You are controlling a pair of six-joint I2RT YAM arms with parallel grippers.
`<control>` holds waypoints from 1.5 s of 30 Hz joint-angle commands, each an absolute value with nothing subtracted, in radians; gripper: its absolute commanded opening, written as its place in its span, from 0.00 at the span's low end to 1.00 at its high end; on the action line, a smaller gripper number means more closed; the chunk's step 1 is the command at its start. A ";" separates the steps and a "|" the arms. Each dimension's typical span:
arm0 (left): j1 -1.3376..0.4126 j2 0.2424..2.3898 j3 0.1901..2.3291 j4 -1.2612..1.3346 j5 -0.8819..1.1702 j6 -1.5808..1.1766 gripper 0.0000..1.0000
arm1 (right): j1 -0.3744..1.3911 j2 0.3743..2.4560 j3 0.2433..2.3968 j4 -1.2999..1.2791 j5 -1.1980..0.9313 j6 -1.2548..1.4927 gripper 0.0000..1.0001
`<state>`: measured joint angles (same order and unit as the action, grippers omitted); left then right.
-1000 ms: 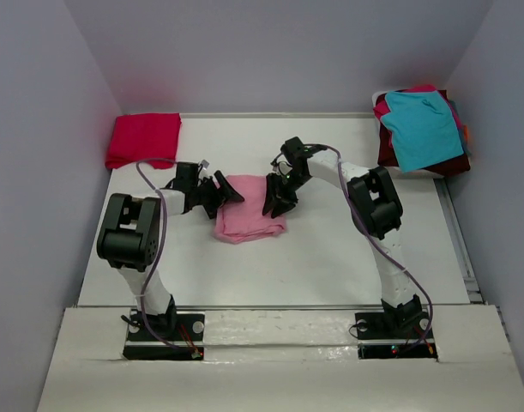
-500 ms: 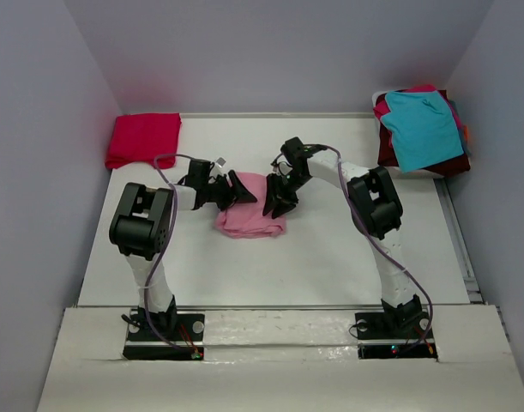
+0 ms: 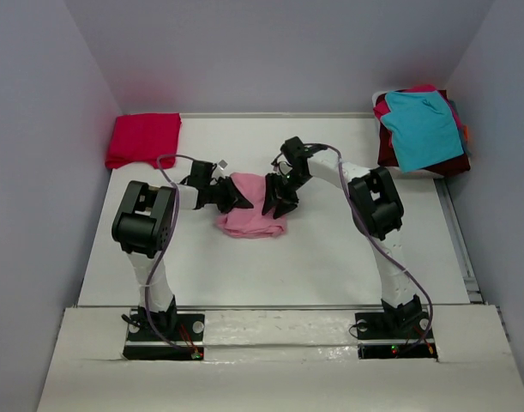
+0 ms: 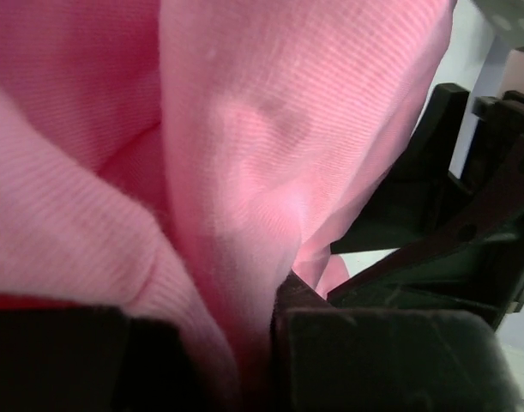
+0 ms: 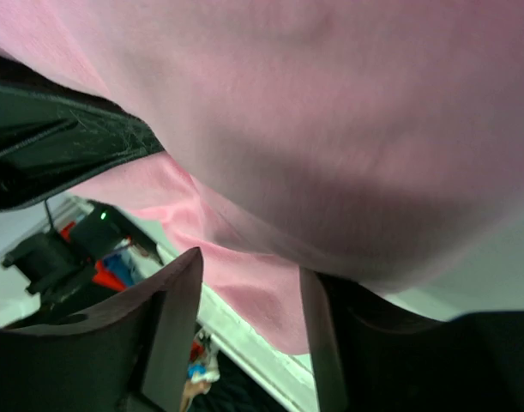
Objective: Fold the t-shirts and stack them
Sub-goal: Neatly place the folded tshirt to the corner
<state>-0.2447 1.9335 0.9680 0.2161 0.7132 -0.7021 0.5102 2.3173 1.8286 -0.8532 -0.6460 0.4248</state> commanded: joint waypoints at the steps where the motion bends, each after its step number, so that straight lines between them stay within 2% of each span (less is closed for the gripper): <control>1: -0.267 1.951 0.985 0.080 0.589 -0.591 0.06 | 0.515 2.194 1.804 -0.844 -0.387 0.411 0.62; 3: -0.267 1.934 1.003 0.063 0.557 -0.566 0.06 | 0.515 2.137 1.812 -0.857 -0.292 0.425 0.73; 6: -0.267 1.905 1.035 0.031 0.514 -0.543 0.06 | 0.515 2.088 1.827 -0.880 -0.217 0.440 0.80; 13: -0.267 1.819 1.164 -0.110 0.336 -0.456 0.06 | 0.476 1.991 1.755 -0.870 -0.126 0.479 0.81; 17: -0.267 1.778 1.247 -0.167 0.163 -0.400 0.06 | 0.476 1.994 1.726 -0.884 -0.124 0.479 0.81; 24: -0.267 1.792 1.406 -0.236 -0.067 -0.318 0.06 | 0.476 1.965 1.669 -0.893 -0.115 0.479 0.81; 32: -0.267 1.799 1.492 -0.238 -0.293 -0.265 0.06 | 0.476 1.948 1.674 -0.948 -0.072 0.465 0.81; 40: -0.239 1.865 1.638 -0.209 -0.337 -0.238 0.06 | 0.476 1.899 1.588 -0.965 -0.038 0.483 0.81; 45: -0.157 1.902 1.742 -0.199 -0.307 -0.245 0.06 | 0.476 1.850 1.530 -0.980 -0.008 0.488 0.82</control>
